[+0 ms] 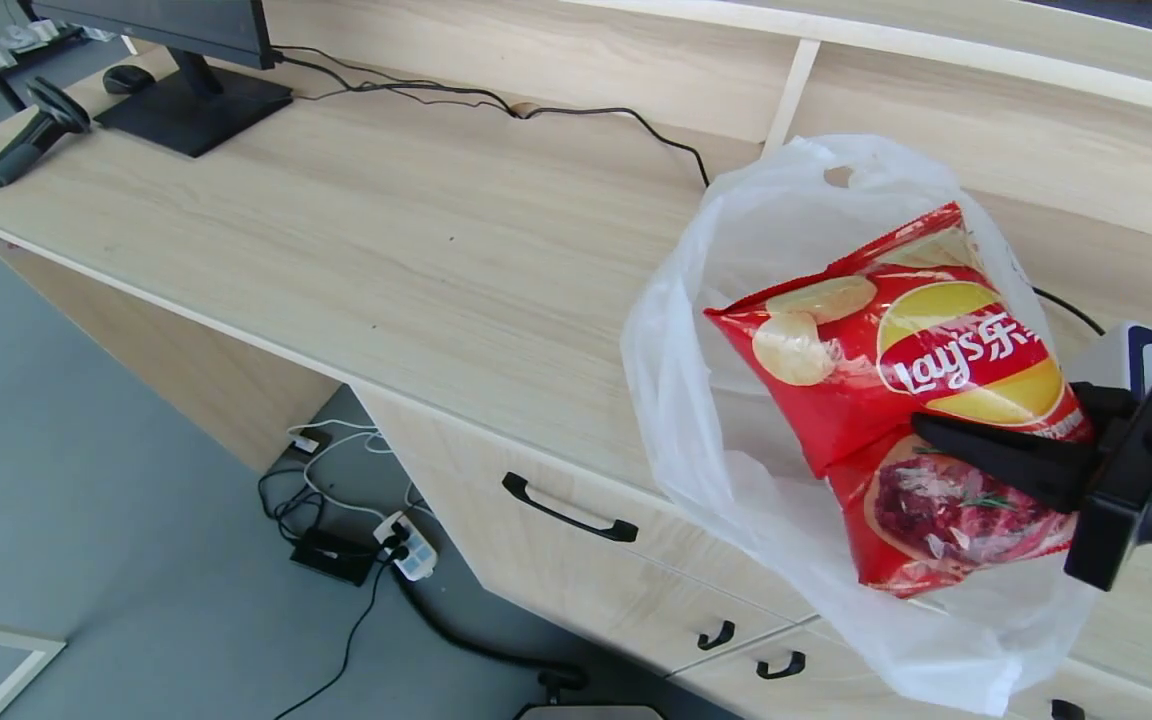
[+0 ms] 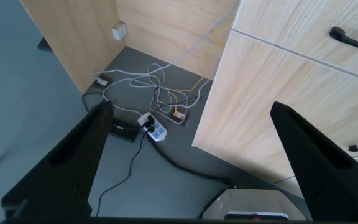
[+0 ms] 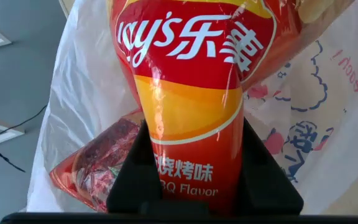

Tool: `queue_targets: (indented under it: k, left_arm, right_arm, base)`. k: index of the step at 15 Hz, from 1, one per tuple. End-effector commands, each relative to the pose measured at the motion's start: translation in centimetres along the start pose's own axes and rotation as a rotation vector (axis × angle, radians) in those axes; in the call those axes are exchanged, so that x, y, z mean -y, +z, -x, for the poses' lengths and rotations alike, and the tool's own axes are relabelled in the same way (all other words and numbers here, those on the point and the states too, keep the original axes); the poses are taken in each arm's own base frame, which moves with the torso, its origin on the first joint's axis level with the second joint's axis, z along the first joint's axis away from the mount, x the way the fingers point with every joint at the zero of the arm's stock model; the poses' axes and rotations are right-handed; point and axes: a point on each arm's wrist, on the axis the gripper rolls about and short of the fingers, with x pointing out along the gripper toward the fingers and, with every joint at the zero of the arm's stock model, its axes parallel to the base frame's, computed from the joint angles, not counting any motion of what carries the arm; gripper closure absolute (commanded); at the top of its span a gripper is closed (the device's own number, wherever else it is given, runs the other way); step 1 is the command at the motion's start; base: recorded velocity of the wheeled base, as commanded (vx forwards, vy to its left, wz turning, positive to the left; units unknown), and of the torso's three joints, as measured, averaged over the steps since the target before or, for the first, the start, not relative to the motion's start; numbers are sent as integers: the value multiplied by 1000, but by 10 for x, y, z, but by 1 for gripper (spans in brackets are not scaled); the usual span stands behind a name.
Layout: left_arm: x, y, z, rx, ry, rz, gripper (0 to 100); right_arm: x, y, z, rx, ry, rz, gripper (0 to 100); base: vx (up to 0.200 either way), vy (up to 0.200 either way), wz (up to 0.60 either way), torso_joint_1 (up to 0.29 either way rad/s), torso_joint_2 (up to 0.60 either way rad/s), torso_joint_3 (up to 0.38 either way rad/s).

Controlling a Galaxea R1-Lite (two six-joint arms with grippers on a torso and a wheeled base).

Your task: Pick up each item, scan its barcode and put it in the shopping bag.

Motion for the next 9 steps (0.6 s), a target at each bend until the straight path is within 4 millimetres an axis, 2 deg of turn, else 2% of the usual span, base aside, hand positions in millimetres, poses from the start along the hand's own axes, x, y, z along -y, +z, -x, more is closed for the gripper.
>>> queue_targets:
  k: [1, 3, 5, 8, 9]
  left_arm:
    - [0, 0, 0, -1, 0, 0, 0]
    - [0, 0, 0, -1, 0, 0, 0]
    - [0, 0, 0, -1, 0, 0, 0]
    - [0, 0, 0, -1, 0, 0, 0]
    - [0, 0, 0, 1, 0, 0, 0]
  right_arm:
    - [3, 2, -25, -22, -8, -23, 100]
    - [5, 7, -42, 9, -19, -28, 100]
    - [3, 0, -61, -9, -9, -60, 100]
    - [1, -6, -63, -31, -8, -91, 100]
    - [1, -6, -63, -29, -9, -92, 0]
  base:
    - [0, 0, 0, 0, 0, 0]
    - [0, 0, 0, 0, 0, 0]
    - [0, 0, 0, 0, 0, 0]
    - [0, 0, 0, 0, 0, 0]
    - [0, 0, 0, 0, 0, 0]
